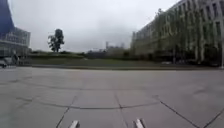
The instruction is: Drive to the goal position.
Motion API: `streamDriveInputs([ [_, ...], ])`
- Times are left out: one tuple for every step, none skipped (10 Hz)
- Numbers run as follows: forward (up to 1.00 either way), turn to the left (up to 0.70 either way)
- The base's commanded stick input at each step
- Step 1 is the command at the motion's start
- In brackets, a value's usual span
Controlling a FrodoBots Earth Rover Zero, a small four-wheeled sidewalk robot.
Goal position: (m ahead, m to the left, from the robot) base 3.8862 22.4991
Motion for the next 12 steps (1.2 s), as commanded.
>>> streamDriveInputs([
  [0.0,0.7],
  [0.0,0.7],
  [0.0,0.7],
  [0.0,0.7],
  [0.0,0.7],
  [0.0,0.7],
  [0.0,0.7],
  [0.3,0.72],
  [0.55,0.52],
  [0.7,0.35],
  [0.7,0.35],
  [0.7,0.35],
])
